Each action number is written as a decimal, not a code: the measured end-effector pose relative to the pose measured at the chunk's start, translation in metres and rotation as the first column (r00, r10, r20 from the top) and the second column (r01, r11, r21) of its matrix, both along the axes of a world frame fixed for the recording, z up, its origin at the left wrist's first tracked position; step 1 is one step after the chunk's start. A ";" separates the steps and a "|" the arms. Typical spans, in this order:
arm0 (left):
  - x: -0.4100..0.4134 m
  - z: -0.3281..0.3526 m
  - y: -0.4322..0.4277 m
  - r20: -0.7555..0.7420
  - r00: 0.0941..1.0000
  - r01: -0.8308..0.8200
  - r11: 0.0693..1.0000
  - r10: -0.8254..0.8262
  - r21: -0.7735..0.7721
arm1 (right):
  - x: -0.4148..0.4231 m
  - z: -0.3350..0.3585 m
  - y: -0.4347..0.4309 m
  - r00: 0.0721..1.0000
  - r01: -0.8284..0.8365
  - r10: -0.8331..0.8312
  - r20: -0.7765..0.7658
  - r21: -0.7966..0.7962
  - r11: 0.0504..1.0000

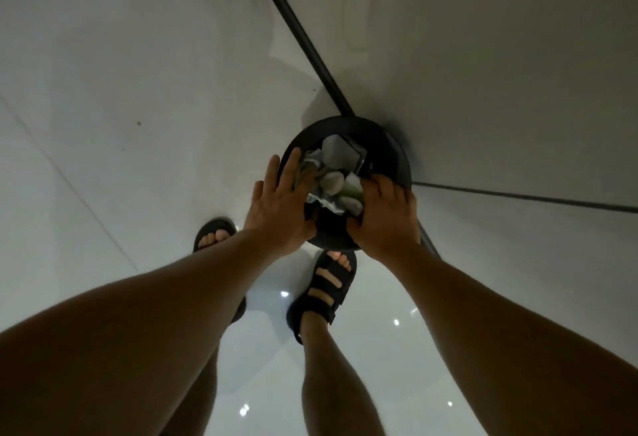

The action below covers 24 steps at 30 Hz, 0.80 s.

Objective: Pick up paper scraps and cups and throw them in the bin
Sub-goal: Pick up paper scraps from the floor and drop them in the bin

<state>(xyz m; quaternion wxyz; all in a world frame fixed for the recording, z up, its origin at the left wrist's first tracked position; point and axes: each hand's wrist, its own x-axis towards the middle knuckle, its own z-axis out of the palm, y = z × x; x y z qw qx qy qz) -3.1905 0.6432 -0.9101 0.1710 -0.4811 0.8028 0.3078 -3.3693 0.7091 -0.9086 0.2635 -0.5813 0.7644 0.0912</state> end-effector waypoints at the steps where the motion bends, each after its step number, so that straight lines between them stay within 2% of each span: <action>1: 0.002 0.008 -0.001 0.015 1.000 0.010 0.999 -0.010 0.034 | 0.002 0.010 0.002 0.999 0.035 -0.035 0.034 0.011 0.999; 5: 0.003 0.065 -0.014 0.027 1.000 -0.006 0.997 0.003 0.079 | 0.003 0.070 0.007 0.991 0.109 -0.111 0.069 0.040 0.993; 12: -0.007 0.220 -0.047 -0.023 0.995 -0.094 0.993 0.096 0.078 | 0.007 0.221 0.001 0.953 0.293 -0.290 0.091 -0.018 0.956; 15: -0.006 0.282 -0.054 -0.024 0.999 -0.042 0.997 0.043 0.064 | 0.013 0.286 0.005 0.923 0.375 -0.372 0.102 -0.019 0.927; 18: -0.005 0.336 -0.057 -0.069 0.998 0.001 0.999 0.002 0.045 | 0.021 0.345 0.012 0.908 0.414 -0.406 0.103 -0.086 0.906; 24: -0.010 0.432 -0.048 -0.140 0.961 0.237 0.971 -0.238 -0.019 | 0.052 0.448 0.037 0.882 0.464 -0.470 0.026 -0.216 0.859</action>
